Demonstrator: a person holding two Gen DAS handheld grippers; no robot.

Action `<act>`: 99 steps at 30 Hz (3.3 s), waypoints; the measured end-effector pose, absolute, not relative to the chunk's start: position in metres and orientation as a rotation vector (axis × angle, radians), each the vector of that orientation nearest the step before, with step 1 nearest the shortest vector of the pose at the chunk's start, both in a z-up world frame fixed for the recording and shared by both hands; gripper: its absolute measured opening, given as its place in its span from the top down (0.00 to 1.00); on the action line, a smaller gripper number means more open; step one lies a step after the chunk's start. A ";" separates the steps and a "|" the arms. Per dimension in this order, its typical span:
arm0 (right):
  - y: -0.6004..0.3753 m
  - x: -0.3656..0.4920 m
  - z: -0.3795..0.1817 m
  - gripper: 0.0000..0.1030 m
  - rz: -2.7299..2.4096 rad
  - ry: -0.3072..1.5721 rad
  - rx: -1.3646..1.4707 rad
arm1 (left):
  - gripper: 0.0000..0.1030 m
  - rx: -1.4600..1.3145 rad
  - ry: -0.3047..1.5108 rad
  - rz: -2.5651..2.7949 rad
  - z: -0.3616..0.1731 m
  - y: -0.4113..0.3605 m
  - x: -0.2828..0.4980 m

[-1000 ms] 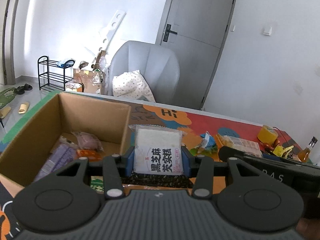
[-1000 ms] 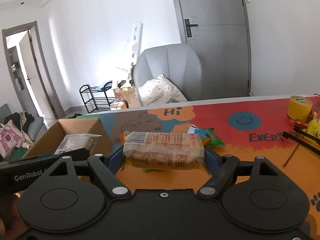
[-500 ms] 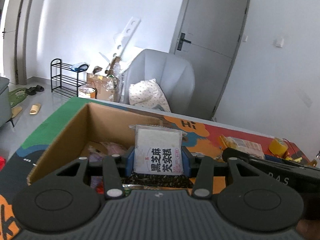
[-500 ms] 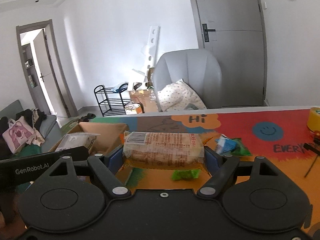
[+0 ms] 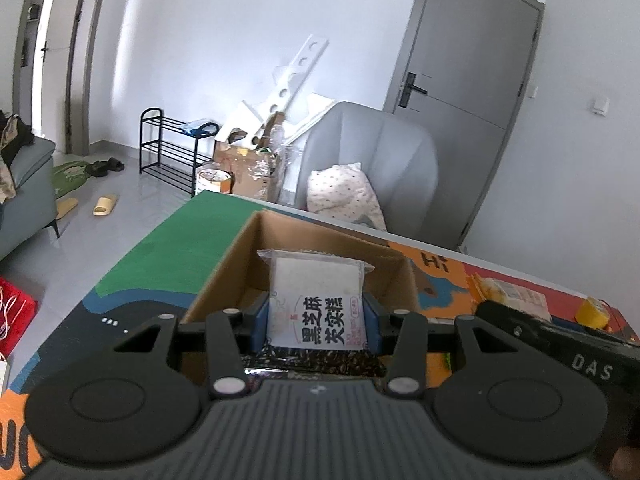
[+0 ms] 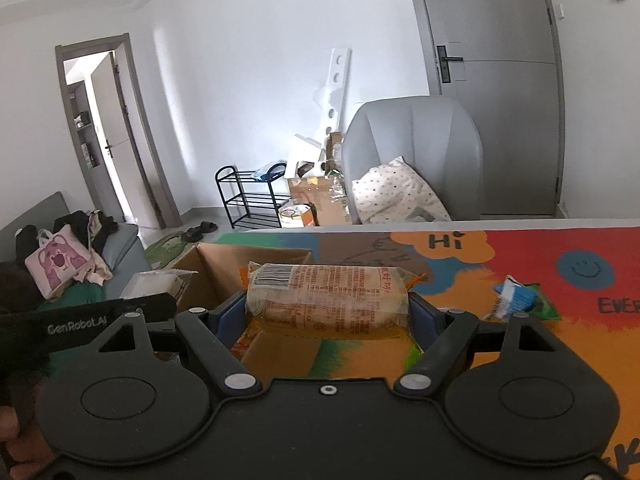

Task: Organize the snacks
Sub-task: 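Open the left gripper over the box while the right gripper holds the bread above it, then open the right gripper to drop the bread loaf packet into the box, then withdraw both open grippers from the box toward the remaining table snacks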

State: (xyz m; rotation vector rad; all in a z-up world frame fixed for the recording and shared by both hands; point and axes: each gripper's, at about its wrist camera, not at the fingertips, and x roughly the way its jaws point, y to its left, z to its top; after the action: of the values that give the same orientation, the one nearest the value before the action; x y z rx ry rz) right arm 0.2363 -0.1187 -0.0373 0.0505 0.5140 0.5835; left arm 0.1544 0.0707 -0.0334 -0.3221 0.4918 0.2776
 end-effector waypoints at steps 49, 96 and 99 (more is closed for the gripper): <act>-0.142 0.241 -0.034 0.06 0.543 0.543 0.135 | 0.07 -0.330 0.465 0.251 -0.034 0.072 0.149; -0.268 0.254 -0.071 0.00 0.367 0.563 0.269 | 0.06 -0.238 0.541 0.040 -0.048 -0.049 0.195; -0.273 0.261 -0.077 0.01 0.363 0.574 0.285 | 0.06 -0.235 0.548 0.025 -0.052 -0.055 0.203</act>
State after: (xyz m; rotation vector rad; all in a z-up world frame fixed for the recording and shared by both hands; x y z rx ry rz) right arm 0.2614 -0.2729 -0.0766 0.2849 0.5737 0.3635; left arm 0.2027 -0.0547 -0.0524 -0.2354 0.5481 0.0245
